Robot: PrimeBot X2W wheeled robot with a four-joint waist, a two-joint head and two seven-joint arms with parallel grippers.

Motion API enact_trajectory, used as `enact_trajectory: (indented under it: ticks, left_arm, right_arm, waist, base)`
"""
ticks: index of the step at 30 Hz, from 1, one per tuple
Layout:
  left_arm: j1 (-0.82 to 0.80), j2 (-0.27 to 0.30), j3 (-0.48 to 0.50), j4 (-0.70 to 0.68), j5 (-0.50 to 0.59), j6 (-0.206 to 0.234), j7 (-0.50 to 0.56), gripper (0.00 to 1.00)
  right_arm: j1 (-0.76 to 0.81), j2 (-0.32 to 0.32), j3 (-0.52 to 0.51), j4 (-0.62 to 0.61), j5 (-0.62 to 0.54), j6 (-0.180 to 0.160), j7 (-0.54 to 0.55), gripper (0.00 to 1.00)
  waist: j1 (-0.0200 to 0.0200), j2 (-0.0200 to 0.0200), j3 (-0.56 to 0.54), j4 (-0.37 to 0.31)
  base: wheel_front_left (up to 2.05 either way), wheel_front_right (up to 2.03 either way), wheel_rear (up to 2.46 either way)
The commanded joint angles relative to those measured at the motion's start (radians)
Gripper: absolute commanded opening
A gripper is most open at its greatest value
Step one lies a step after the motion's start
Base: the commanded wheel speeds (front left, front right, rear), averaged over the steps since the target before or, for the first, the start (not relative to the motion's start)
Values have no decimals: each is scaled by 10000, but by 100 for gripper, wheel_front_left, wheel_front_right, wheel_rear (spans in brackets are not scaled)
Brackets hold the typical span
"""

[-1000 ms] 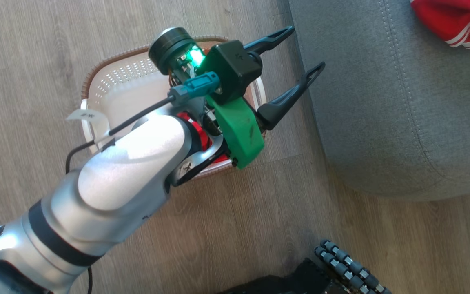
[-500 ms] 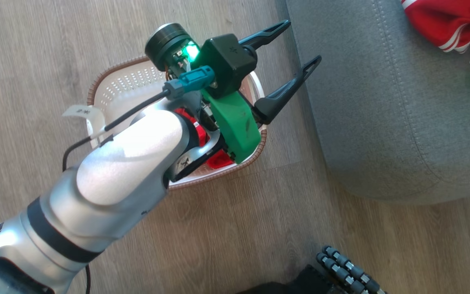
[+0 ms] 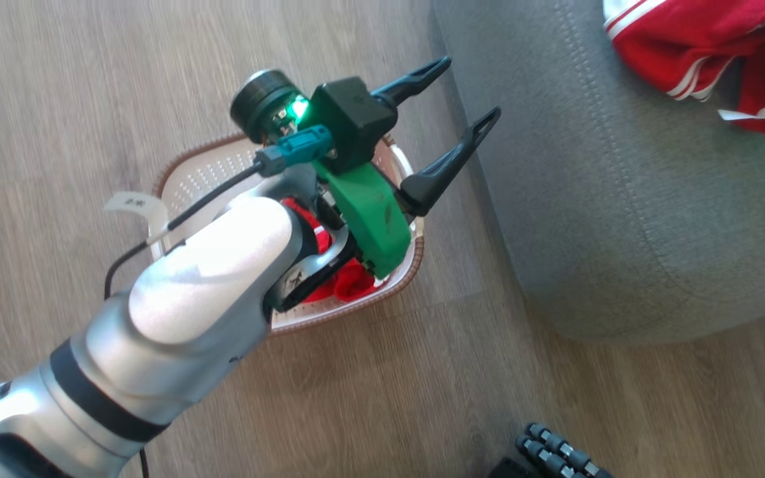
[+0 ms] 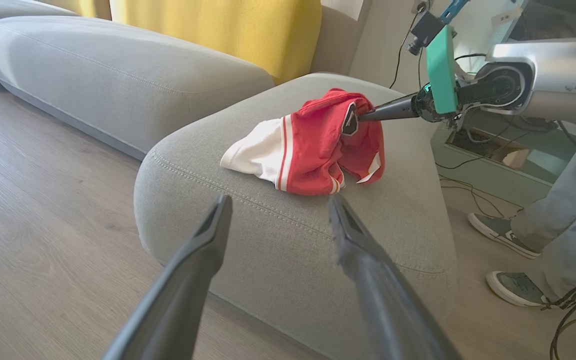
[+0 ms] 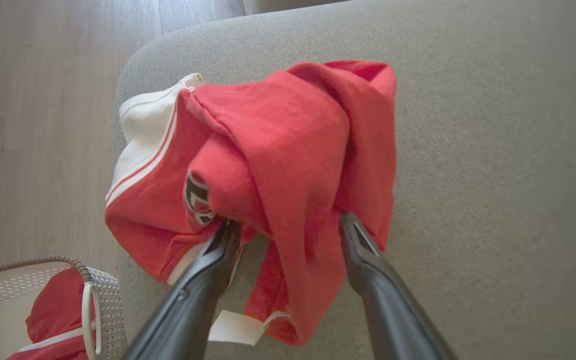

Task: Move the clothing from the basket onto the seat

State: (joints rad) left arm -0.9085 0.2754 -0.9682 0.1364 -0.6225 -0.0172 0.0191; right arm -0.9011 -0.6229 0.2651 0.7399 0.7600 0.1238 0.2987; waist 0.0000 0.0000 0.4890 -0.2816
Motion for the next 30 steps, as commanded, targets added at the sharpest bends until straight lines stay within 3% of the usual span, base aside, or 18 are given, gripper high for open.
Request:
enact_trajectory:
  ticks: [1, 16, 23, 30]
  left_arm:
    - [-110, 151, 354, -269, -65, 58, -116, 100]
    - [946, 583, 725, 1, -495, 542, -797, 100]
    - [1478, 869, 952, 53, -639, 863, -1121, 100]
    - [2225, 1292, 1339, 193, -935, 1265, -1528, 100]
  right_arm:
    - [397, -567, 113, -397, 152, 69, 148, 100]
    - [1532, -1584, 660, -3058, 353, 69, -146, 100]
    - [2164, -1541, 724, -4159, 185, 69, -447, 100]
    - [3029, -1046, 454, -4857, -134, 69, -1153, 100]
  waist:
    - [0, 0, -357, -128]
    - [0, 0, -2266, -26]
    - [0, 0, -2869, 368]
    - [0, 0, -3572, 965]
  base:
    - [0, 0, 0]
    - [0, 0, 0]
    - [0, 0, 0]
    - [0, 0, 0]
